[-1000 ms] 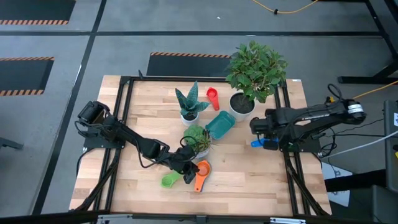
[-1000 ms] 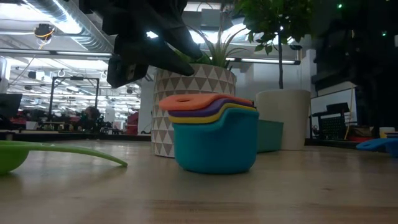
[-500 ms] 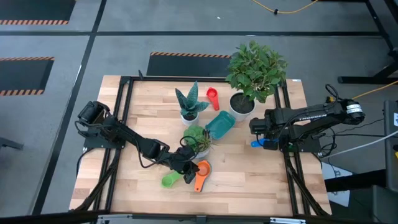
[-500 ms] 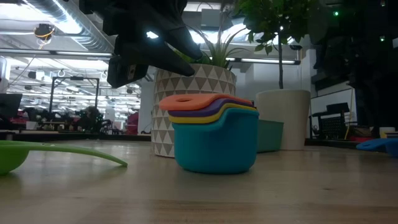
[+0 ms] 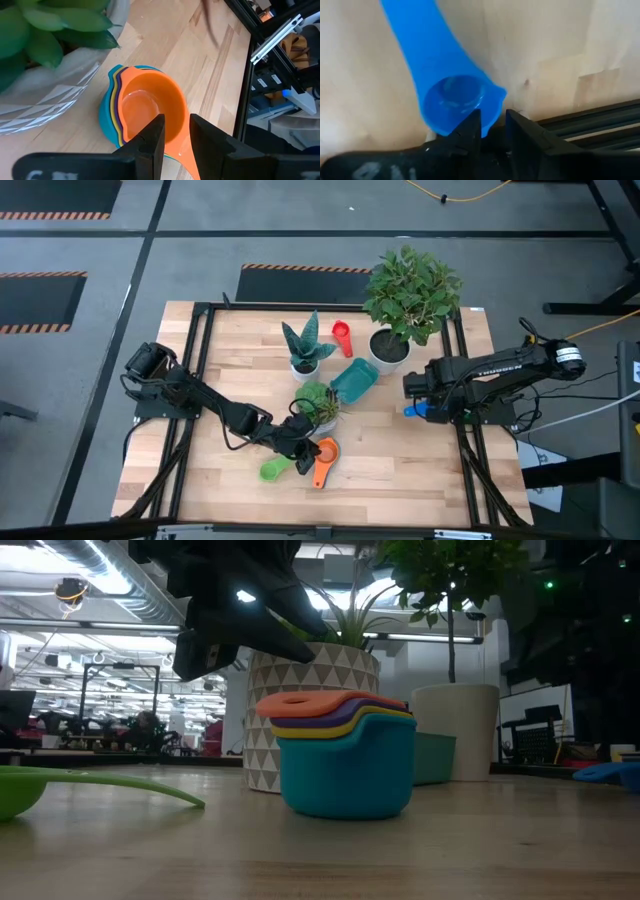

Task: Nest measuring cups in basket
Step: Stack the blue measuring cup on top of the orange measuring cup

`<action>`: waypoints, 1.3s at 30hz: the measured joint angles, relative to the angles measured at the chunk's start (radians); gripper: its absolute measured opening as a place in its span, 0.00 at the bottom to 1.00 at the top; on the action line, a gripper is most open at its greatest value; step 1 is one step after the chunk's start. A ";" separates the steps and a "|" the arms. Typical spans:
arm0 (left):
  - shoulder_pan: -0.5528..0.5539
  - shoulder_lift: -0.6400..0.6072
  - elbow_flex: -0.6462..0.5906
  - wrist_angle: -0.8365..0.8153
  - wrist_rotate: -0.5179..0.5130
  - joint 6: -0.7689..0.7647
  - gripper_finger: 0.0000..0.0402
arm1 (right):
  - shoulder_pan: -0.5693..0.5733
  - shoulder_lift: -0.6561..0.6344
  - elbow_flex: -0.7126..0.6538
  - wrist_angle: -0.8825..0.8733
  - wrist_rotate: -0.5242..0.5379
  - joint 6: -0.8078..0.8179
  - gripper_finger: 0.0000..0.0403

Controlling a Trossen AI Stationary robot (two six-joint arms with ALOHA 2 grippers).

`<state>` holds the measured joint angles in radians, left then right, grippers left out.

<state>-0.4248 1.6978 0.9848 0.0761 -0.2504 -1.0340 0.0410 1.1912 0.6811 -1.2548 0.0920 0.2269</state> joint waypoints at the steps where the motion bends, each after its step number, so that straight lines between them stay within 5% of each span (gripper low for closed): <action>1: 0.000 0.000 0.000 0.000 0.000 0.000 0.21 | 0.000 0.000 0.000 0.003 0.015 0.004 0.23; 39: 0.001 0.000 0.000 0.000 0.001 -0.001 0.21 | -0.098 0.231 -0.001 0.020 0.009 -0.008 0.23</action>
<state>-0.4240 1.6978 0.9848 0.0759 -0.2497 -1.0348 -0.0570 1.4217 0.6804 -1.2347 0.1011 0.2192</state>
